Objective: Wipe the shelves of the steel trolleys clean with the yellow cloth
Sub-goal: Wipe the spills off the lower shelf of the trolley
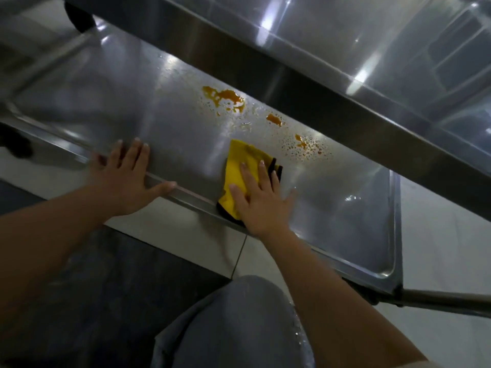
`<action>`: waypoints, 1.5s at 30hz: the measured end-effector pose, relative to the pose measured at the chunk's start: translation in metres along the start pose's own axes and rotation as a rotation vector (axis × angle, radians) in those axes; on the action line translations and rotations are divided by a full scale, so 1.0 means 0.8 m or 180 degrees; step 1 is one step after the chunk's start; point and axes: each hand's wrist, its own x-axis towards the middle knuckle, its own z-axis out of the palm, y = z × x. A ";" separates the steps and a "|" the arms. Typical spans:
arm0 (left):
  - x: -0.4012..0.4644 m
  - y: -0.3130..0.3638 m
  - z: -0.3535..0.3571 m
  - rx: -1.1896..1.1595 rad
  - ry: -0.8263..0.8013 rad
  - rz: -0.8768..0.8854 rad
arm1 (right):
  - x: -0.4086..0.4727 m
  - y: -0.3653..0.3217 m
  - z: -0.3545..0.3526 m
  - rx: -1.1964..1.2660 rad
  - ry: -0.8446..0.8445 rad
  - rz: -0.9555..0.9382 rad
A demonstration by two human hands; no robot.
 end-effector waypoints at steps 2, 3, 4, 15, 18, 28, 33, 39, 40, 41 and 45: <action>0.005 -0.028 0.002 -0.0009 0.0022 0.0197 | -0.005 0.028 -0.004 -0.0134 0.0140 -0.0172; 0.005 -0.037 0.003 0.0003 -0.0015 0.0286 | -0.005 0.033 -0.002 -0.0058 0.0188 -0.0181; 0.003 -0.041 0.006 0.0030 -0.0026 0.0361 | -0.005 0.034 0.003 0.0023 0.0270 -0.0170; -0.007 -0.036 0.027 0.0079 0.0305 0.0280 | 0.058 -0.131 0.033 -0.0036 -0.0067 -0.1084; -0.010 -0.047 0.011 -0.0034 0.0370 0.0380 | 0.073 -0.159 0.029 0.0059 -0.0272 -0.1311; -0.018 -0.164 0.036 -0.0275 0.0640 -0.0426 | 0.037 -0.116 0.023 0.0080 -0.0365 -0.1470; -0.011 -0.166 0.035 -0.0375 0.0669 -0.0509 | 0.087 -0.223 0.053 0.0062 -0.0297 -0.1588; -0.006 -0.176 0.026 -0.0176 0.0482 -0.0538 | 0.153 -0.329 0.079 0.0299 -0.0280 -0.1717; -0.004 -0.176 0.025 -0.0204 0.0437 -0.0586 | 0.161 -0.335 0.079 0.0241 -0.0295 -0.1749; -0.003 -0.174 0.025 -0.0244 0.0384 -0.0617 | 0.166 -0.337 0.076 0.0187 -0.0332 -0.1789; -0.006 -0.178 0.032 -0.0359 0.0285 -0.0515 | 0.148 -0.308 0.063 0.0200 -0.0398 -0.1892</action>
